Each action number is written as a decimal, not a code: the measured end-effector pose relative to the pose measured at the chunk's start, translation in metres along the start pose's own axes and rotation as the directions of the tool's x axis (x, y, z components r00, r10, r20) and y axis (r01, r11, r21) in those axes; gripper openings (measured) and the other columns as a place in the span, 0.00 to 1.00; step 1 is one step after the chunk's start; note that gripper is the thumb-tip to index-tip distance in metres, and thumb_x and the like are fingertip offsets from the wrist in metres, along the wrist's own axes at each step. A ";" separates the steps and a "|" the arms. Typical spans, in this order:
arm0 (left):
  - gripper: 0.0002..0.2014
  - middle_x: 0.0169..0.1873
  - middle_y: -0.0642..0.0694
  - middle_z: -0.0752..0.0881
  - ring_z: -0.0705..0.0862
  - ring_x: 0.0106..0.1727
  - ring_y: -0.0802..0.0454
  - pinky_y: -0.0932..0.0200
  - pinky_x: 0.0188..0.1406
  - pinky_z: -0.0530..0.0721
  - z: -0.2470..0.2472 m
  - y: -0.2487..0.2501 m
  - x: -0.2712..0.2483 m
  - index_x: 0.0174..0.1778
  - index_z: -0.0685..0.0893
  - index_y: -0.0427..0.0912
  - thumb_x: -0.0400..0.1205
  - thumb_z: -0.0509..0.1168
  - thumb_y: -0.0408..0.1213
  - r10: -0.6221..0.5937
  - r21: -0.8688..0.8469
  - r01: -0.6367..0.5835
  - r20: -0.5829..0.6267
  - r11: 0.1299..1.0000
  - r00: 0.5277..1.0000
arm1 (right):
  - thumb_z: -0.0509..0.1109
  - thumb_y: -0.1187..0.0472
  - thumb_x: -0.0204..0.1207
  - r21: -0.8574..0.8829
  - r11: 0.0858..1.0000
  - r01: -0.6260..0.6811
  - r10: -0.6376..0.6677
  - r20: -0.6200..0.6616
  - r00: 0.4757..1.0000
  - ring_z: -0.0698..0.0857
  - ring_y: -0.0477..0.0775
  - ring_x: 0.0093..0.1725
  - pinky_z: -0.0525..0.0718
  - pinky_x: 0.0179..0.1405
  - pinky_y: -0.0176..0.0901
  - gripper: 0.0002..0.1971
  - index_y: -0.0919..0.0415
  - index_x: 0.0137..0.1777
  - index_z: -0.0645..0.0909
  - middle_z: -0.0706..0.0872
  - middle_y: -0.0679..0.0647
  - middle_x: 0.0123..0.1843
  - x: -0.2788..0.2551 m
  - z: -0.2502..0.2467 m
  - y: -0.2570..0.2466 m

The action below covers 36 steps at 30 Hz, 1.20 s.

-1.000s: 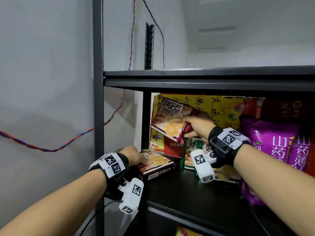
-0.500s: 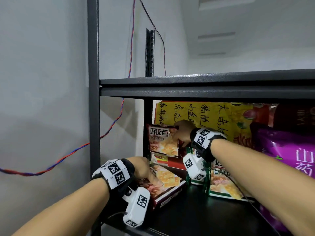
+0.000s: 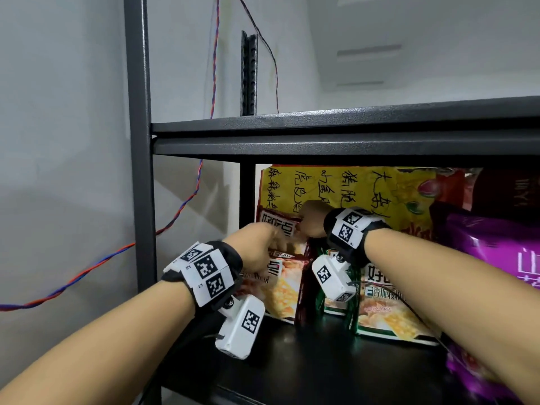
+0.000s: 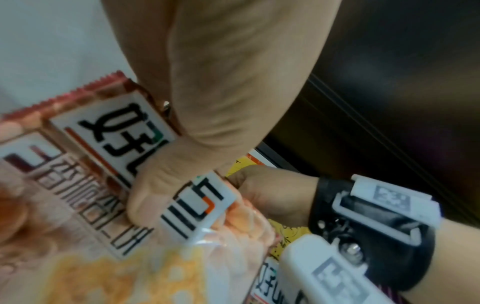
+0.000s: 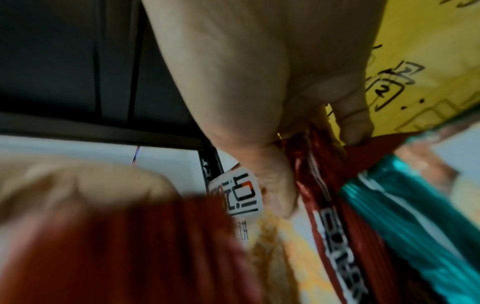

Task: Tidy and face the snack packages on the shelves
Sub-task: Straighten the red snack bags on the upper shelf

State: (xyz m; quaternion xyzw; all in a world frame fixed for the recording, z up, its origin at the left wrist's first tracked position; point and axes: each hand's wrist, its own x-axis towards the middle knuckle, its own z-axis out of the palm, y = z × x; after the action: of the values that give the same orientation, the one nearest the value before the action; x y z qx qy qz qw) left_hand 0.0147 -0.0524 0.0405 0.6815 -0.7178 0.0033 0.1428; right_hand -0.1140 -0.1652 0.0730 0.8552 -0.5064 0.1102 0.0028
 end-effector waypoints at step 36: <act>0.29 0.74 0.41 0.81 0.80 0.73 0.42 0.55 0.72 0.76 0.034 -0.008 0.036 0.78 0.78 0.44 0.79 0.68 0.24 0.105 0.025 -0.102 -0.140 0.994 0.985 | 0.72 0.50 0.81 0.024 0.998 0.057 -0.055 -0.079 0.995 0.77 0.53 0.32 0.73 0.34 0.43 0.20 0.62 0.34 0.76 0.79 0.56 0.33 -0.061 -0.031 0.014</act>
State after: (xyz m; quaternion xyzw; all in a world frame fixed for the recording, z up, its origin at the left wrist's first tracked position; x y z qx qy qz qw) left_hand 0.0150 -0.0946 0.0142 0.6425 -0.7403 0.0655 0.1868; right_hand -0.1605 -0.1158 0.0905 0.8640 -0.4803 0.1502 0.0147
